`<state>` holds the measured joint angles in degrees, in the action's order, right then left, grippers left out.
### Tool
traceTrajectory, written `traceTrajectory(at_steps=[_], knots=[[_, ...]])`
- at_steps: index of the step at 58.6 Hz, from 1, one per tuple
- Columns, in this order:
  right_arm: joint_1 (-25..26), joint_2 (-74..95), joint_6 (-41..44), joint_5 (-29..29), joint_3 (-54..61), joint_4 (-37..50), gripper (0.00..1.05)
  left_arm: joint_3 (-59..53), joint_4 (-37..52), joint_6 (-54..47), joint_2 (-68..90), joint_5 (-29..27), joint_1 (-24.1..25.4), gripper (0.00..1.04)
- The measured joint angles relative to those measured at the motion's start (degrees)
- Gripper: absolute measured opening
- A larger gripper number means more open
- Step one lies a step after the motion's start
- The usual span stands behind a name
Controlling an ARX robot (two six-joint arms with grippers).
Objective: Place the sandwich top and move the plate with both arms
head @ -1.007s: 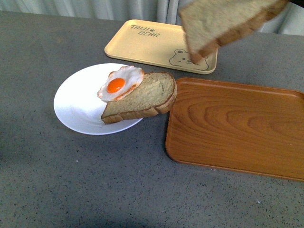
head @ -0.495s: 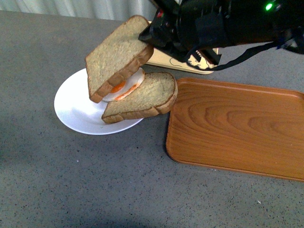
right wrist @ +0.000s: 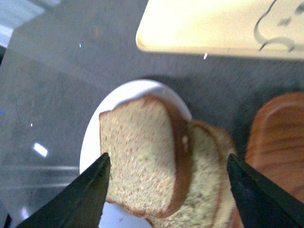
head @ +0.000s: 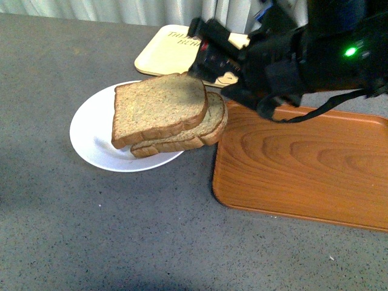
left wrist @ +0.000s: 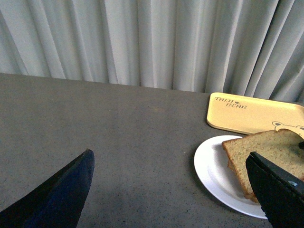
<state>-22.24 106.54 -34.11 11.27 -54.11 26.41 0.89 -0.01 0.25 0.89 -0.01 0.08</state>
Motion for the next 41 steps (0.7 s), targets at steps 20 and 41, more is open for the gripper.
traceTrajectory(at_steps=[20,41], knots=[[5.8,-14.9,26.7,-26.3,20.3,29.4,0.65,0.0,0.0,0.0,0.0,0.0,0.0,0.96],[12.9,-31.7,33.7,-20.2,38.8,32.3,0.02,0.0,0.0,0.0,0.0,0.0,0.0,0.96]])
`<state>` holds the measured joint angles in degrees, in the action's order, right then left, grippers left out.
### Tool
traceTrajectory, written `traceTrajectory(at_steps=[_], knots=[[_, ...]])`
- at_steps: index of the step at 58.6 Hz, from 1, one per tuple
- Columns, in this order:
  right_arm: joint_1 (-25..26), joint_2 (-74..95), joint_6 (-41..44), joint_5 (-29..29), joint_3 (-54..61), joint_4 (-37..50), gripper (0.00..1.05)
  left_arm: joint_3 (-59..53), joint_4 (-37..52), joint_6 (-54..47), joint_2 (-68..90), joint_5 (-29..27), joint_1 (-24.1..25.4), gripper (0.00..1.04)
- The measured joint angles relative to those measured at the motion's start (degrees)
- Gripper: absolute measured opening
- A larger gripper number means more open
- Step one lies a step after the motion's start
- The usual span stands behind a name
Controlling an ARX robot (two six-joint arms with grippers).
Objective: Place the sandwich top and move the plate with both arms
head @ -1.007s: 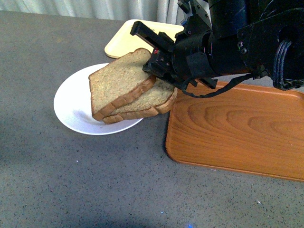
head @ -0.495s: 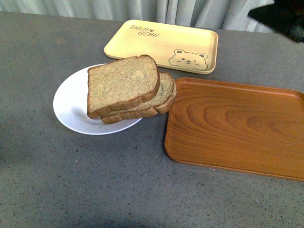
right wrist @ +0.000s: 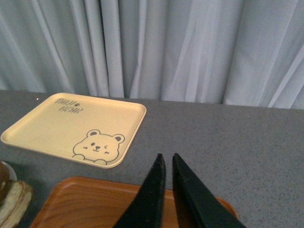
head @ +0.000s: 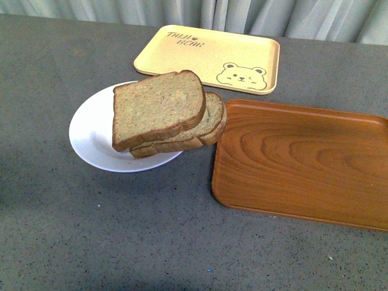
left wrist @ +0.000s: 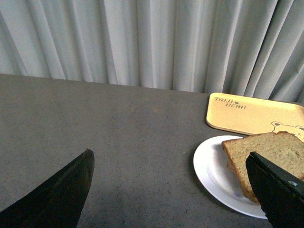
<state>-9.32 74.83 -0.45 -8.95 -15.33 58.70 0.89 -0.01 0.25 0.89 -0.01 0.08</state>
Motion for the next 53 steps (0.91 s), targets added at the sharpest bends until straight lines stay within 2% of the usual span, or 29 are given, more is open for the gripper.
traceTrajectory(at_steps=[11,18,25,29,34,53], knots=[[2.3,-7.5,0.1,2.2,5.1,-2.3,0.02,0.0,0.0,0.0,0.0,0.0,0.0,0.96],[3.6,-9.2,0.1,3.4,8.9,0.0,0.02,0.0,0.0,0.0,0.0,0.0,0.0,0.96],[4.7,-14.1,0.1,4.6,11.1,-3.5,0.02,0.0,0.0,0.0,0.0,0.0,0.0,0.96],[7.5,-17.8,0.1,8.5,11.9,-6.0,0.02,0.0,0.0,0.0,0.0,0.0,0.0,0.96],[9.0,-21.4,0.1,8.5,12.7,-8.7,0.02,0.0,0.0,0.0,0.0,0.0,0.0,0.96],[9.2,-36.1,0.1,8.9,14.0,-21.2,0.02,0.0,0.0,0.0,0.0,0.0,0.0,0.96]])
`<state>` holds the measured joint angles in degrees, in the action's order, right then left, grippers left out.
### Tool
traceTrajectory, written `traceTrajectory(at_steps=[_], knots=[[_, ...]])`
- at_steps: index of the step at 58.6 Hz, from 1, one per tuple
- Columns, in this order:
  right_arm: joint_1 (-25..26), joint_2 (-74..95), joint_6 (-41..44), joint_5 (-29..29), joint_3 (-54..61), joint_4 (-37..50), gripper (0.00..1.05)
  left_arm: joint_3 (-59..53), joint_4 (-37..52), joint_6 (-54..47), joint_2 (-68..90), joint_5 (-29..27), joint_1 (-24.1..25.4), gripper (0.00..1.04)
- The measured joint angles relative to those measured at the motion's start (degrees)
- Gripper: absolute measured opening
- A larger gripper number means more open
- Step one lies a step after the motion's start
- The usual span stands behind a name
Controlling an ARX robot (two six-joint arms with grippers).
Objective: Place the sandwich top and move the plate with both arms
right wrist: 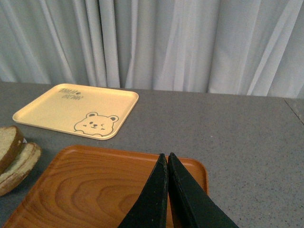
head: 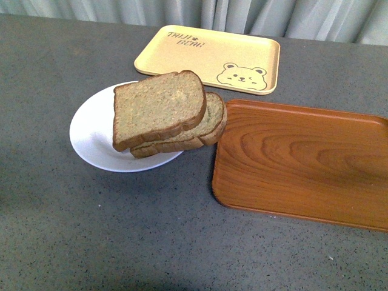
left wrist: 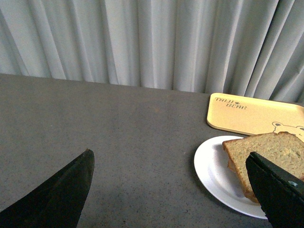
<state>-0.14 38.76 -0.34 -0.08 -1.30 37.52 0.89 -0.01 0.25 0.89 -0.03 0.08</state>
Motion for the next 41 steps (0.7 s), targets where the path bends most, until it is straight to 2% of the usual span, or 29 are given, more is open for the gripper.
traceTrajectory(at_steps=[41], knots=[[0.0,-21.2,0.0,0.0,0.1,-19.9,0.02,0.0,0.0,0.0,0.0,0.0,0.0,0.96]])
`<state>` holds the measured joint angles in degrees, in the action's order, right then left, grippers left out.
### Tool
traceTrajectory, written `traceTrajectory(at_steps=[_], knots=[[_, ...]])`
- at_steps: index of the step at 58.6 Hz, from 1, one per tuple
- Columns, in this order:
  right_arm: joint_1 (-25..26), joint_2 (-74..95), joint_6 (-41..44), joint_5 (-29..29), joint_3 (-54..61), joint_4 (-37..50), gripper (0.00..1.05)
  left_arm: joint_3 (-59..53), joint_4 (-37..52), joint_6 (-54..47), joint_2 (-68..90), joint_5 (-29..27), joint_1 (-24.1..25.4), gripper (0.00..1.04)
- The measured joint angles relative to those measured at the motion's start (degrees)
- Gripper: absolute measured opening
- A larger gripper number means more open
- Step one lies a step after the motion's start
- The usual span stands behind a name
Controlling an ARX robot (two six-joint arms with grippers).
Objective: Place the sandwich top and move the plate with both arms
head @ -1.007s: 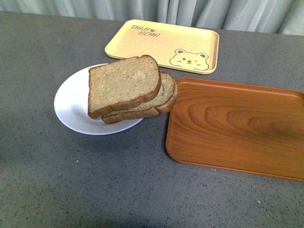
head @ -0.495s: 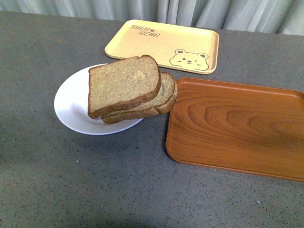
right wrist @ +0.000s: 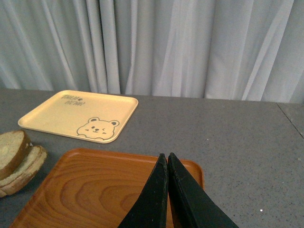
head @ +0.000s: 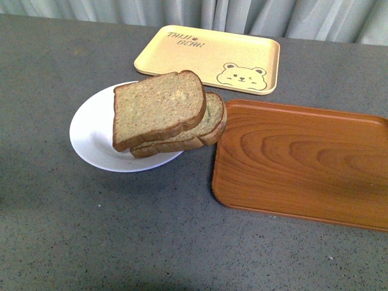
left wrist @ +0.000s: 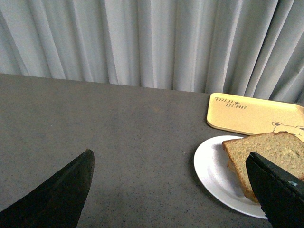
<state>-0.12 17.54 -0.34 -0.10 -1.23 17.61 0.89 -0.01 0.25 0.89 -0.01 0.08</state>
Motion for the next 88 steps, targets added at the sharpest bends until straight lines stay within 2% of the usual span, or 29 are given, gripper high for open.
traceTrajectory(at_steps=[28,33,35,51,53,55,60,61,62,65,71,80,84,88], knots=[[0.0,-7.5,0.0,0.0,0.0,-7.6,0.02,0.0,0.0,0.0,0.0,0.0,0.0,0.96],[0.0,-14.2,0.0,0.0,0.0,-16.2,0.02,0.0,0.0,0.0,0.0,0.0,0.0,0.96],[0.0,-15.8,0.0,0.0,0.0,-17.0,0.02,0.0,0.0,0.0,0.0,0.0,0.0,0.96],[0.0,-17.1,0.0,0.1,0.0,-17.5,0.02,0.0,0.0,0.0,0.0,0.0,0.0,0.96],[0.0,-17.2,0.0,0.1,0.0,-17.5,0.02,0.3,-1.0,-0.1,0.7,1.1,0.4,0.96],[0.0,-17.2,0.0,0.0,0.0,-17.5,0.02,3.6,-9.6,-1.6,4.5,11.9,3.5,0.96],[0.0,-17.2,0.0,0.2,0.0,-17.5,0.16,11.2,-24.4,-2.6,18.6,29.2,8.1,0.96],[0.0,-17.2,0.0,0.2,0.0,-17.5,0.18,11.8,-25.2,-2.5,20.2,30.0,8.2,0.96],[0.0,-17.2,0.0,0.1,0.0,-17.5,0.21,12.6,-25.7,-2.5,23.1,33.5,8.4,0.96],[0.0,-17.2,0.0,0.2,0.0,-17.5,0.32,14.4,-22.7,-2.3,30.5,38.1,8.1,0.96],[0.0,-17.3,0.0,0.1,0.0,-17.5,0.57,18.3,-7.0,1.6,48.2,37.3,6.5,0.96],[0.0,-17.2,0.0,0.1,0.0,-17.5,0.81,22.5,8.2,10.3,67.5,36.0,4.5,0.96],[0.0,-17.2,0.0,0.1,0.0,-17.5,0.96,23.9,13.8,15.1,75.9,34.3,3.5,0.96],[0.0,-17.3,0.0,0.1,0.0,-17.5,0.95,24.9,17.4,19.1,81.7,33.7,2.1,0.96]])
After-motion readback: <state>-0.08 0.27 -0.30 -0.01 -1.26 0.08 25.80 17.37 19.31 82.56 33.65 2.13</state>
